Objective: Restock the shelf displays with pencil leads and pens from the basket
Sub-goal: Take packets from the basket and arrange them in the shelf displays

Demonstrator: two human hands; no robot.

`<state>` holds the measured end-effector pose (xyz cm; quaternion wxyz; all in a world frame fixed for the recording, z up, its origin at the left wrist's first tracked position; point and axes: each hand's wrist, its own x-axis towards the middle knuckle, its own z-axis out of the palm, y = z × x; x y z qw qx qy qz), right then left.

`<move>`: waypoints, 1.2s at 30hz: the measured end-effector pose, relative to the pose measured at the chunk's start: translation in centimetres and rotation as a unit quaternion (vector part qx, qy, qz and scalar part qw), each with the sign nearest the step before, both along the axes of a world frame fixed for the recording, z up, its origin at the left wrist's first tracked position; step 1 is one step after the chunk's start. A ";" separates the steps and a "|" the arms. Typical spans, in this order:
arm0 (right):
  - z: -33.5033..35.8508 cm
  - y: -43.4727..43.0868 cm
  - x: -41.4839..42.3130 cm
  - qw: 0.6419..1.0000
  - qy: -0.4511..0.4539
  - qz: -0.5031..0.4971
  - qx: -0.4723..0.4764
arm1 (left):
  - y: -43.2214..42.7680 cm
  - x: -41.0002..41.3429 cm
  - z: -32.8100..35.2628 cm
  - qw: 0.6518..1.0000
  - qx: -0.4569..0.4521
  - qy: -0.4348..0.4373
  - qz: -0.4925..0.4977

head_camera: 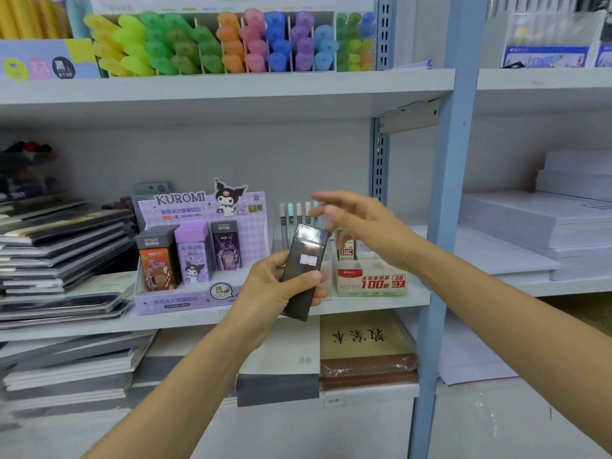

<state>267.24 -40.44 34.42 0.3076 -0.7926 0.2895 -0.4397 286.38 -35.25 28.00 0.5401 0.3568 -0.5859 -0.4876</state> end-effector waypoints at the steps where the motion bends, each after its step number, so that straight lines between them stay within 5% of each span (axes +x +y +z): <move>1: 0.0 0.5 0.4 0.999 0.017 0.036 0.020 | 0.1 -0.1 0.1 1.000 -0.001 0.001 -0.003; 8: 0.2 1.1 1.9 0.999 -0.043 0.010 0.032 | 1.3 1.4 0.6 0.996 0.002 -0.009 0.092; 14: 0.7 1.1 3.3 0.966 -0.051 0.229 0.107 | 2.3 4.2 0.4 0.998 0.033 0.056 0.009; 21: 0.9 1.5 8.4 0.991 -0.097 0.016 0.088 | 3.4 7.4 -0.5 0.995 -0.073 -0.025 0.058; 27: 0.9 1.7 10.5 0.995 -0.014 0.020 0.092 | 4.0 9.6 -1.6 0.985 -0.104 -0.080 0.112; 29: 1.2 1.0 10.7 0.998 -0.024 -0.029 0.048 | 3.8 10.8 -2.4 0.943 -0.150 -0.206 0.211; 31: 1.8 0.0 10.7 0.995 -0.042 -0.087 -0.002 | 3.5 11.9 -3.1 0.865 -0.225 -0.339 0.293; 36: 2.4 -3.0 11.5 0.980 0.040 -0.167 -0.105 | 1.9 13.6 -5.3 0.705 -0.220 -0.604 0.298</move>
